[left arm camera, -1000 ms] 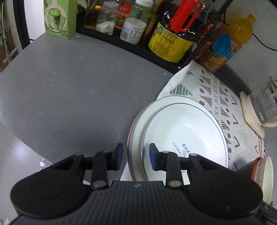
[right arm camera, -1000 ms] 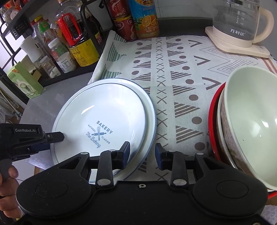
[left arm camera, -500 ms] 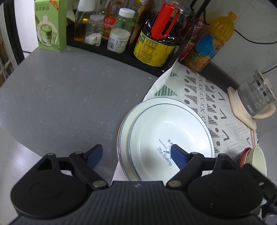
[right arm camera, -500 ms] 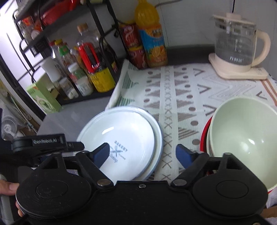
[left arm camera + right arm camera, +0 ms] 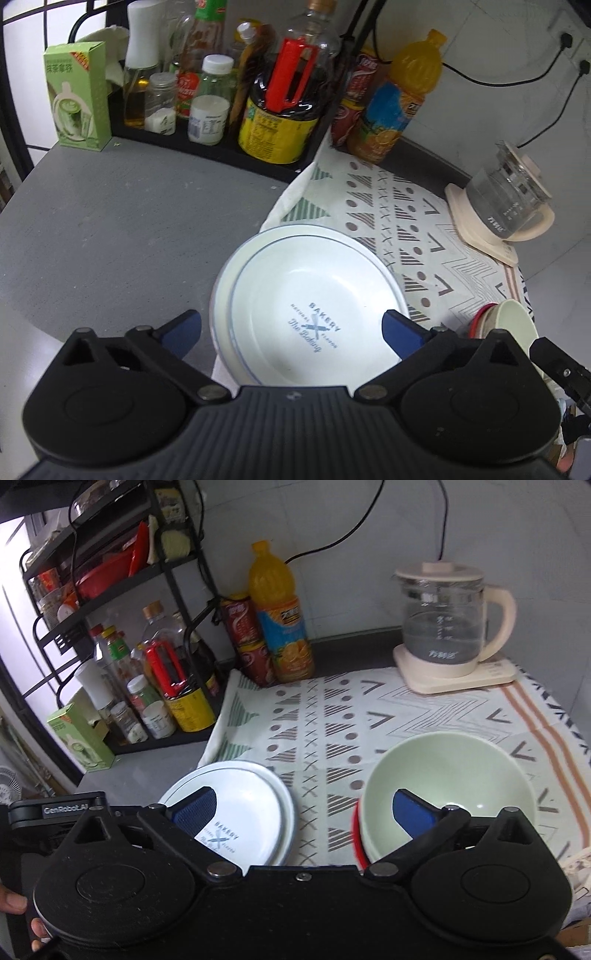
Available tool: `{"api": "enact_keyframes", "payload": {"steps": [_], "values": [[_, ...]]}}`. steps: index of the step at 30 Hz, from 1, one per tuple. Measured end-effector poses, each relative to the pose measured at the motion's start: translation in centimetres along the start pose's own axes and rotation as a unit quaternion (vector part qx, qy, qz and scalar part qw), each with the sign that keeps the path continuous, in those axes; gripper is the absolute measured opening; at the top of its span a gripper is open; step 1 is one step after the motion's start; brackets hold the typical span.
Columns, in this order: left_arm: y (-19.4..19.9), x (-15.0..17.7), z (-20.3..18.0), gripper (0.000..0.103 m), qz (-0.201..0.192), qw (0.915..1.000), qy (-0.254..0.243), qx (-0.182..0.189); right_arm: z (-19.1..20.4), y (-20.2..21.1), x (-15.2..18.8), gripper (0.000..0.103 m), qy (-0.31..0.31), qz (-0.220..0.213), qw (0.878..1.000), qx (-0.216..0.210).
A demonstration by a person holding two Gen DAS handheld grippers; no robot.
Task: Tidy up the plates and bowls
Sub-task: 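Open both grippers and move them to the red bowl stack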
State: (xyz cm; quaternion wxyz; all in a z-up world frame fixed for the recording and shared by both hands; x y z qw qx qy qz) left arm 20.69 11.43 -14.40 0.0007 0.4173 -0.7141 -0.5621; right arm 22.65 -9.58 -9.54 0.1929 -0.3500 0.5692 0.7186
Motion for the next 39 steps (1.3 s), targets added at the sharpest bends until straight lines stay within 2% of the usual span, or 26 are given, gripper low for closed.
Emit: {"api": "enact_keyframes", "payload": {"steps": [8,14,21,29,39], "values": [[-0.1,0.6,-2.7,0.103,-0.002,0.9994,-0.03,0.02,-2.9,2.1,0.7,0.103,-0.016,-0.02,0.998,0.058],[-0.6,1.5,-5.2,0.103,0.013,0.9975,-0.056,0.043,-5.1,2.9,1.5,0.103,-0.031,-0.026,0.995,0.09],[-1.9,2.5,-8.5,0.103,0.034,0.9942,-0.085,0.057,-7.8,3.5,2.3,0.102,-0.061,-0.012,0.994,0.094],[-3.5,3.2,-11.2,0.102,0.057,0.992,-0.092,0.065,-10.7,3.5,3.6,0.101,-0.104,0.004,0.99,0.1],[-5.9,5.1,-14.9,0.1,0.086,0.9845,-0.124,0.09,-13.4,2.0,5.2,0.093,-0.147,0.039,0.983,0.099]]}}
Point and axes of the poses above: each gripper's, at about its wrist camera, not at the fingertips, and y roughly against the way its jaws point, z to its left, x to its underside, the point moved 4 cm from there along -y, roughly the way its jaws point, and after that the axes turned 8 degrees about y, right-handed, at the moved point
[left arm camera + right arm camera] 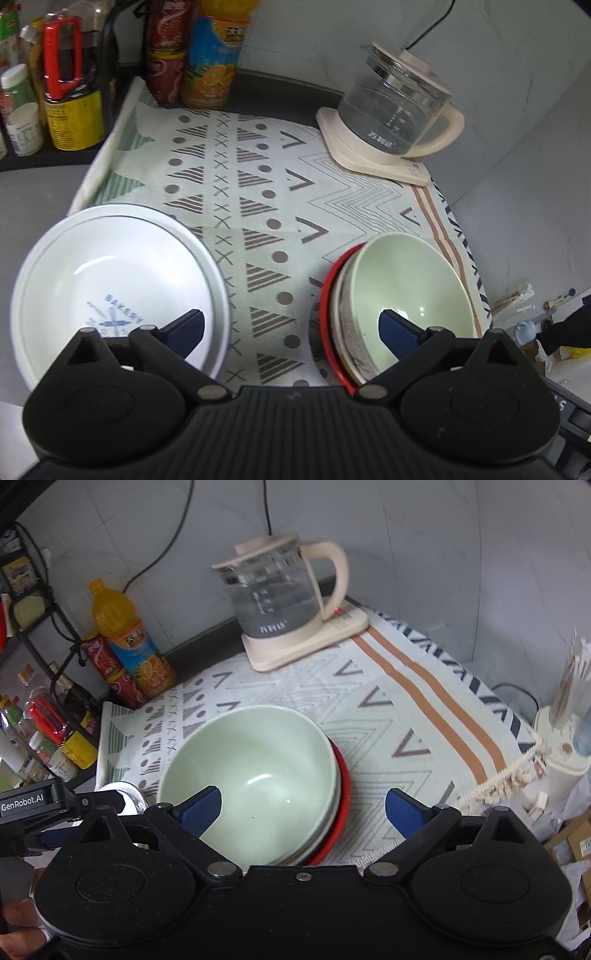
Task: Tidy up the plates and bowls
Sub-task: 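Open both grippers and move them to the red bowl stack, then close both grippers on the rim of the bowl stack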
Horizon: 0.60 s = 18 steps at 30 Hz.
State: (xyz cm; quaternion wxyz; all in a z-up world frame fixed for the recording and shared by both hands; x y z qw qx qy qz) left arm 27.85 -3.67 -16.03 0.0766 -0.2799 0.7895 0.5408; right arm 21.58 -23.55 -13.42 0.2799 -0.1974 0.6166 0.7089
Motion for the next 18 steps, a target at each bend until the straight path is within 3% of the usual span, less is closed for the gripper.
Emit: {"api": "enact_keyframes", "payload": {"steps": [4,10,18], "values": [[-1.4,0.3,-0.7,0.099,0.006,1.0,-0.004,-0.003,-0.8,-1.1,0.3,0.088,-0.012,0.016,1.0,-0.005],[-3.3,0.4,-1.1,0.088,0.02,0.9998,0.005,-0.009,-1.5,-2.6,0.3,0.078,-0.02,0.035,0.999,-0.016],[-5.5,0.8,-1.2,0.054,0.045,0.9987,0.023,0.001,-2.0,-5.0,0.5,0.057,-0.033,0.063,0.997,-0.026]]}}
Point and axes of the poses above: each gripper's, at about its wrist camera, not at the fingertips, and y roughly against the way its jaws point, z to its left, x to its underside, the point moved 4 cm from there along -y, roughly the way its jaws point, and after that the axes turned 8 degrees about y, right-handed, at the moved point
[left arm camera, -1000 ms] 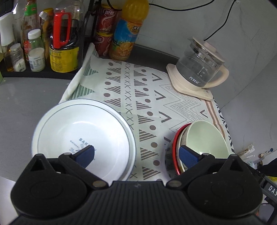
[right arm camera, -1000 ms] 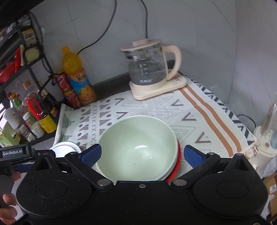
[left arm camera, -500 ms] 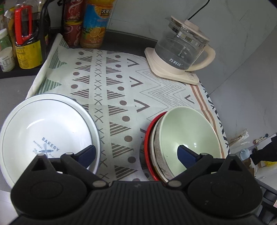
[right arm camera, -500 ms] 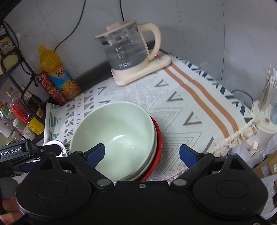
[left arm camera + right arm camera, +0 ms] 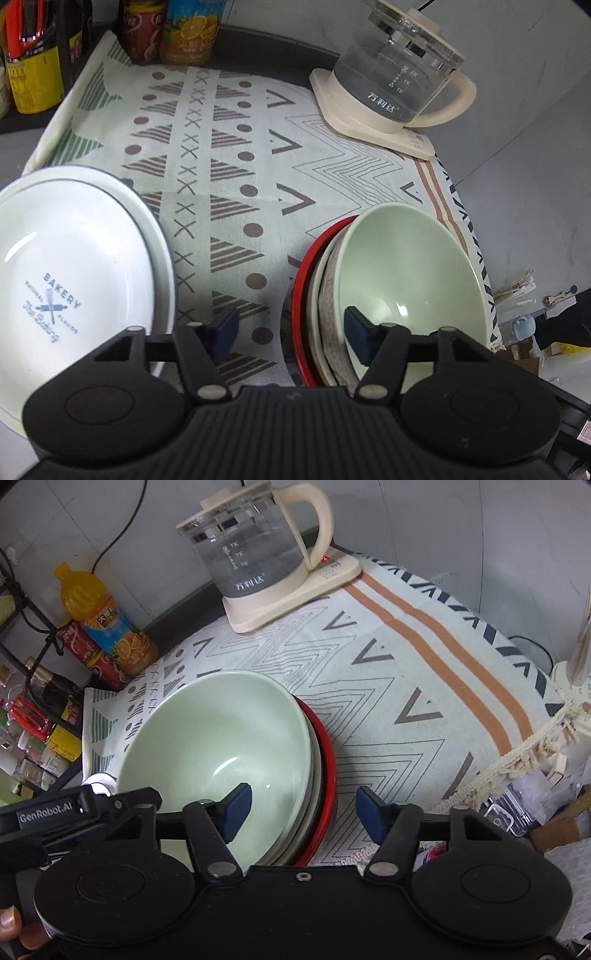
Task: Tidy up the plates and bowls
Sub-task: 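Close both grippers on the rim of the bowl stack, then lift the red and green bowl stack with both grippers over the plates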
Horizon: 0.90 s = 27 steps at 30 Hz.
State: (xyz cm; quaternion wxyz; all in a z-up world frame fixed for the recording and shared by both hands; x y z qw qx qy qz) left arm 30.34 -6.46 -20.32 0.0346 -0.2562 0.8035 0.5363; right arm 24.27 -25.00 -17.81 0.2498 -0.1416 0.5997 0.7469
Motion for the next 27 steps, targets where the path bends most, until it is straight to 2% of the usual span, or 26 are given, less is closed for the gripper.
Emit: {"api": "enact_keyframes", "payload": {"steps": [5,8,12,27], "values": [[-1.1,0.2,-0.1,0.038,0.017,0.9997,0.008,0.017,-0.3,-1.0,0.1,0.05,-0.006,0.014,1.0,-0.011],[-1.8,0.5,-0.2,0.033,0.03,0.9993,0.014,0.017,-0.5,-1.8,0.3,0.039,-0.014,0.03,0.999,-0.013],[-1.8,0.7,-0.2,0.032,0.029,0.9994,0.011,0.013,-0.6,-2.1,0.5,0.031,-0.014,0.038,0.999,-0.002],[0.2,0.6,-0.3,0.032,0.013,0.9998,-0.002,0.016,0.4,-1.0,0.6,0.029,0.001,0.037,0.999,0.004]]}}
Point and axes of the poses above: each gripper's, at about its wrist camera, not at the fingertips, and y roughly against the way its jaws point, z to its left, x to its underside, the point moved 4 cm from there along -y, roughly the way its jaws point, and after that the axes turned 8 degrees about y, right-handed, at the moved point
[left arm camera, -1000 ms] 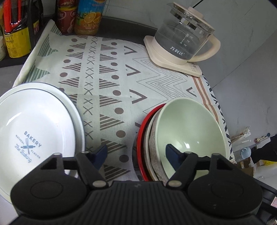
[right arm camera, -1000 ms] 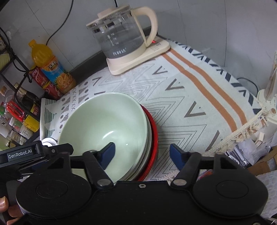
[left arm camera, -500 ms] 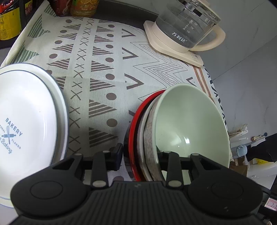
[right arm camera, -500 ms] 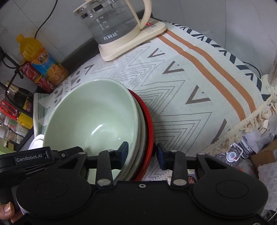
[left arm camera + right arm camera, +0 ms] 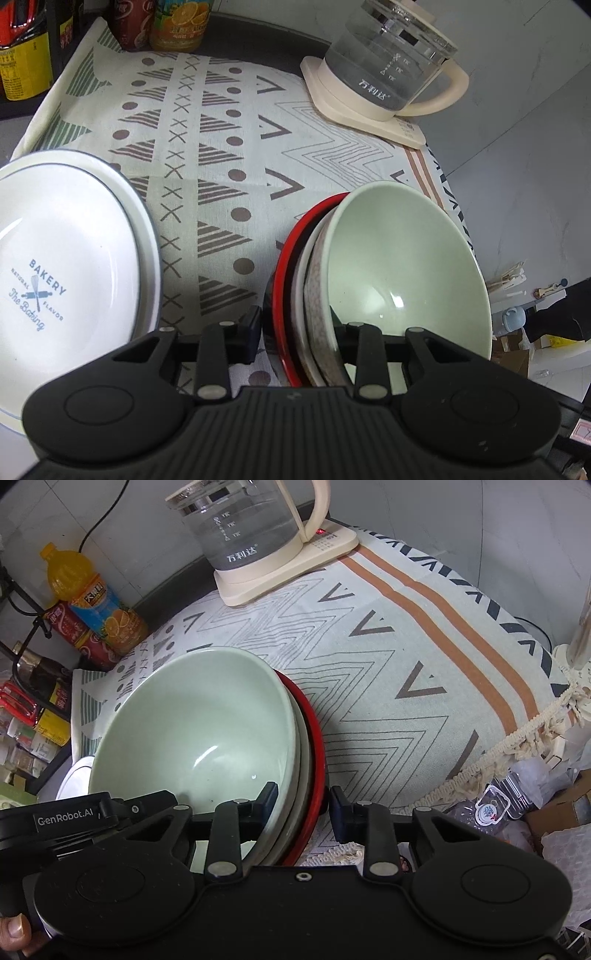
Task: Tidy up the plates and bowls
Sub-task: 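Lift the red and green bowl stack with both grippers over the plates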
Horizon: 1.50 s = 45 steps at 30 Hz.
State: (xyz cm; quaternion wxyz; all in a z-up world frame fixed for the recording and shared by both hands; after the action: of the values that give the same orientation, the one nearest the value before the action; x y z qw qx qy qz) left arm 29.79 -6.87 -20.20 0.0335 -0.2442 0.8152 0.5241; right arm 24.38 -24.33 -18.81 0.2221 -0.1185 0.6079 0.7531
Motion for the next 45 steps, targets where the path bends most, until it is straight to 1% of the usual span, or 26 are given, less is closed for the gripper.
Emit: {"api": "enact_keyframes", "payload": {"steps": [12,21,29,37,45], "values": [[4.1,-2.0,0.1,0.032,-0.048,0.9988,0.003,0.011,2.3,2.4,-1.8,0.029,0.022,-0.034,0.999,-0.01],[7.2,-3.0,2.3,0.032,-0.081,0.9964,0.024,0.005,5.4,3.5,-3.0,0.029,0.052,-0.052,0.997,-0.028],[9.4,-3.2,5.2,0.032,-0.105,0.9931,0.051,-0.01,8.8,3.4,-3.4,0.029,0.083,-0.053,0.994,-0.053],[11.0,-3.1,7.8,0.032,-0.122,0.9892,0.078,-0.024,12.2,2.7,-3.3,0.029,0.115,-0.045,0.99,-0.074],[12.2,-3.1,10.1,0.032,-0.134,0.9852,0.102,-0.034,14.8,2.4,-3.2,0.029,0.139,-0.041,0.985,-0.092]]}}
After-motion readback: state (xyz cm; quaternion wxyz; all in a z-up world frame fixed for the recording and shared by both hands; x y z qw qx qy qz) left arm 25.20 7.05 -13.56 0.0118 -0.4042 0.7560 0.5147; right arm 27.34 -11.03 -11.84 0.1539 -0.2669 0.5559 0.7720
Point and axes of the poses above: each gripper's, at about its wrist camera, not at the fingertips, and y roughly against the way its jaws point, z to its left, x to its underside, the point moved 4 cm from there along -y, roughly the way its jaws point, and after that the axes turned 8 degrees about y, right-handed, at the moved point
